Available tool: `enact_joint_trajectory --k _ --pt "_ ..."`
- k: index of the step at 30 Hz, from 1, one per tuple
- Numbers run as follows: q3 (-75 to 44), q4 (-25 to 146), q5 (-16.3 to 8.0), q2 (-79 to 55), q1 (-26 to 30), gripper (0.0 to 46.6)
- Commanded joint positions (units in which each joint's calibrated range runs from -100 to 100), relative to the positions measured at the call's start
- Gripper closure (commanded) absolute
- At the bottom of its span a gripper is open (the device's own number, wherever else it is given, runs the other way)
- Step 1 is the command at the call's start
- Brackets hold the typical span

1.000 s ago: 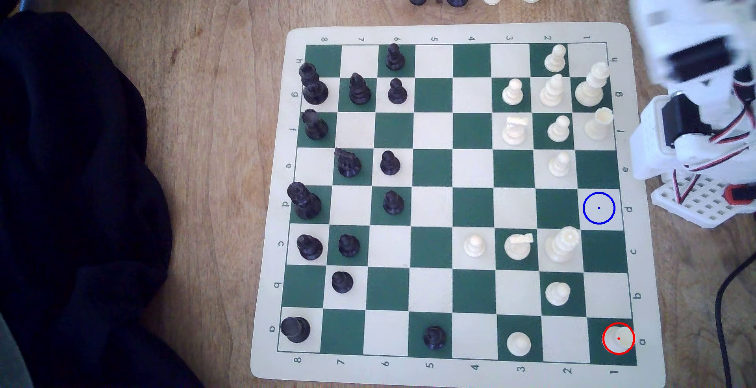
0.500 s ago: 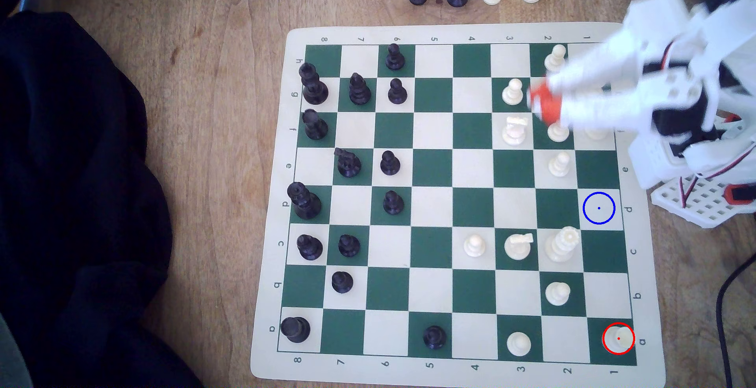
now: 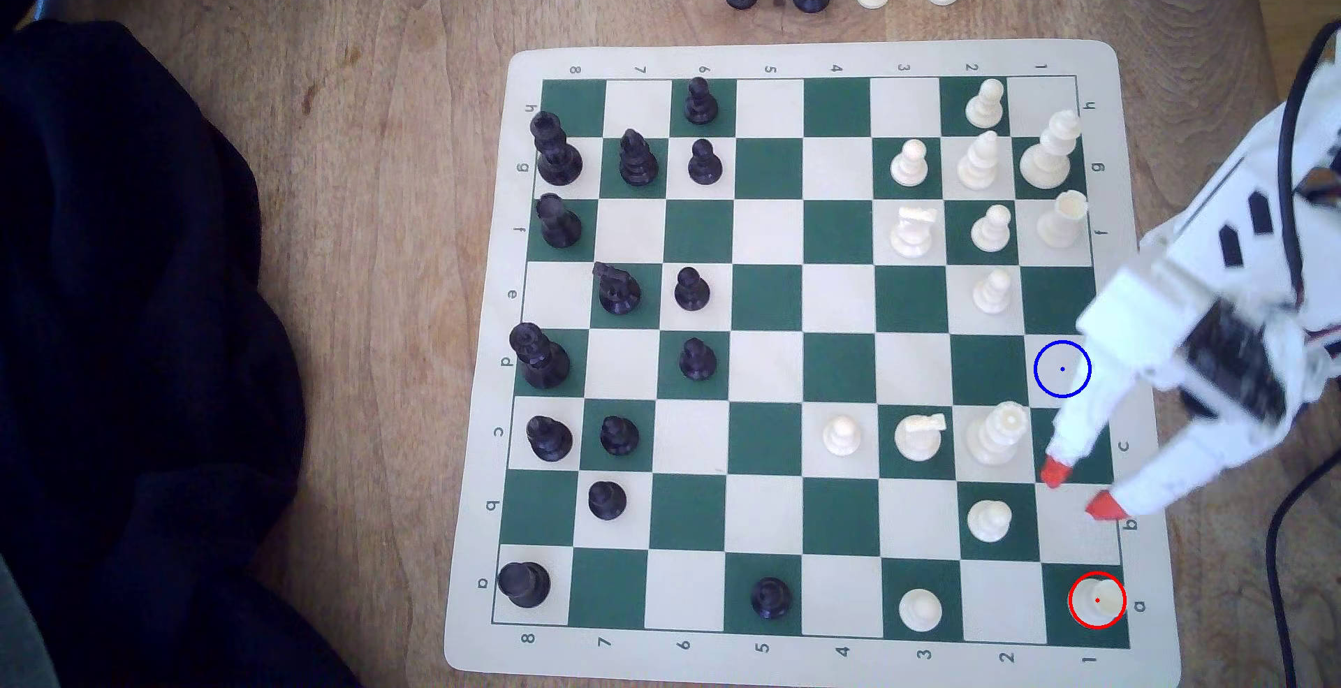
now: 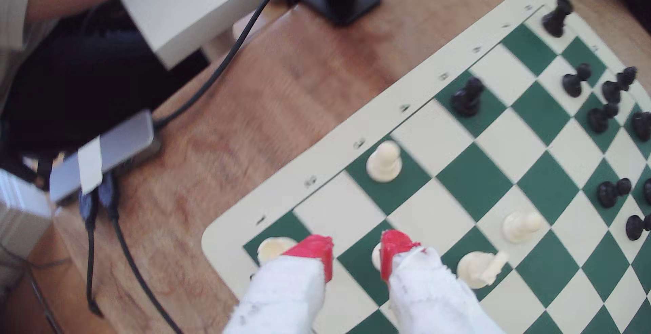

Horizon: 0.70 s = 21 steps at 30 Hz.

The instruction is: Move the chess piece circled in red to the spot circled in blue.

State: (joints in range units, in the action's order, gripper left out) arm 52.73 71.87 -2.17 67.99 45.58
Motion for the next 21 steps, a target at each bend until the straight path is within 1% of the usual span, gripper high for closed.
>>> enact_joint_trajectory --k 1,5,10,13,14,19,21 --pt "-6.0 2.1 0.4 -11.2 6.2 37.8" --pt "-5.0 -0.1 0.9 -18.4 6.3 35.3" --pt "-3.1 -1.8 0.9 -24.0 7.2 34.8" --pt "-2.5 -2.8 0.0 -25.3 8.4 34.0" --pt "-2.6 -3.5 -0.8 -25.8 9.5 33.1" --pt "-2.5 -5.9 -2.3 -28.4 11.2 32.4" --pt "-2.5 -7.2 -2.5 -29.5 11.5 32.4"
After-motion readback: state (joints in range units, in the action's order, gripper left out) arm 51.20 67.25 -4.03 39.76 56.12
